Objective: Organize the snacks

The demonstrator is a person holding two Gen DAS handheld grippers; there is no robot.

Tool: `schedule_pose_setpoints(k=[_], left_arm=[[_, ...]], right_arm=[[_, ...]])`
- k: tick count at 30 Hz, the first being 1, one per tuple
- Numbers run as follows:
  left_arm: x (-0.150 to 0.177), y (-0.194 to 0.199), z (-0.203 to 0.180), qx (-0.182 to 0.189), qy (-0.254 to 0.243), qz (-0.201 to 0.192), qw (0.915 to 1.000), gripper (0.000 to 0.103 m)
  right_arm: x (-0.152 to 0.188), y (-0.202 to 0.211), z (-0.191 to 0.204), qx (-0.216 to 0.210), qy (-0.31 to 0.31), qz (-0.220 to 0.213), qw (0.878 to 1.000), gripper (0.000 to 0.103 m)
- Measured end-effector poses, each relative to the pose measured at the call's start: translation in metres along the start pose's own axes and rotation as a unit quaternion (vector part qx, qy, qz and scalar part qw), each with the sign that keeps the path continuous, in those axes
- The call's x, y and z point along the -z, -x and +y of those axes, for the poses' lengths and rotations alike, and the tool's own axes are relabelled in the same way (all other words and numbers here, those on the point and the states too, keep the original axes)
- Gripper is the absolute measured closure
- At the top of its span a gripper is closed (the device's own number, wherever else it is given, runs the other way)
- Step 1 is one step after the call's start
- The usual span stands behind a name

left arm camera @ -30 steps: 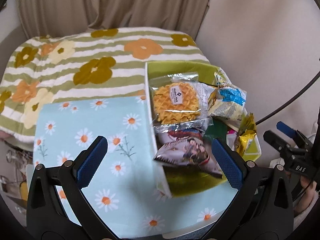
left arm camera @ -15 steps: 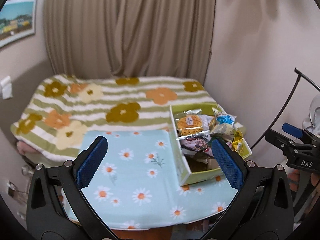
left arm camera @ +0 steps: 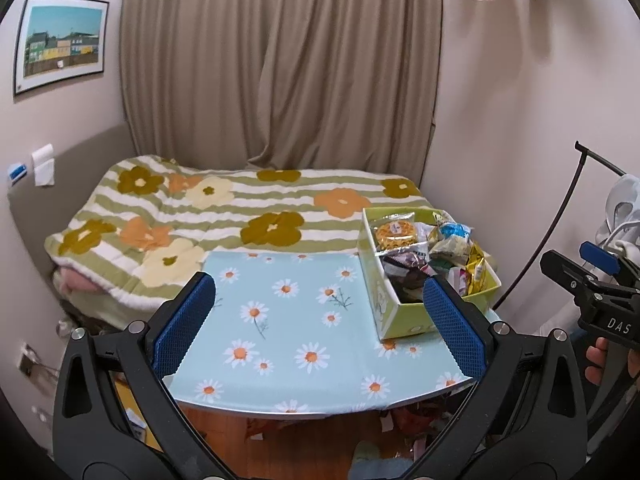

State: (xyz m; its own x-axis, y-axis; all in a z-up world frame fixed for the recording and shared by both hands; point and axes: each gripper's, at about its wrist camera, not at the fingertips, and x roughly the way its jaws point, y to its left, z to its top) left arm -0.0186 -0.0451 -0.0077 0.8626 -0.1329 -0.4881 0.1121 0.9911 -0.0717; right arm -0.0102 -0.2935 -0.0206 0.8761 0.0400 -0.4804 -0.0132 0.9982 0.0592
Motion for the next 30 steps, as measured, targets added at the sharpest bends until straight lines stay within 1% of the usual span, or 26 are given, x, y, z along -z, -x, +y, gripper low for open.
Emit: schedule_pose_setpoints(k=[5,14,30], left_arm=[[0.0025,0.008,0.0012,0.002,-0.002,-0.008,1.0,0.0],[0.001,0.0102,0.0024,-0.004,-0.006,-0.012,0.9999,0.0],[0.0014,0.0058,-0.0003,-0.005,-0.015,-0.015,0.9998,0.0]], right_arm=[[0.0003,0.0082,0.0051,0.005,0.002,-0.01,1.0,0.001],[0.0006,0.0086,0.0079,0.005,-0.001,-0.016,1.0,0.001],[0.0009,0.0021,0.0088,0.009,-0.002,-0.015,1.0,0.001]])
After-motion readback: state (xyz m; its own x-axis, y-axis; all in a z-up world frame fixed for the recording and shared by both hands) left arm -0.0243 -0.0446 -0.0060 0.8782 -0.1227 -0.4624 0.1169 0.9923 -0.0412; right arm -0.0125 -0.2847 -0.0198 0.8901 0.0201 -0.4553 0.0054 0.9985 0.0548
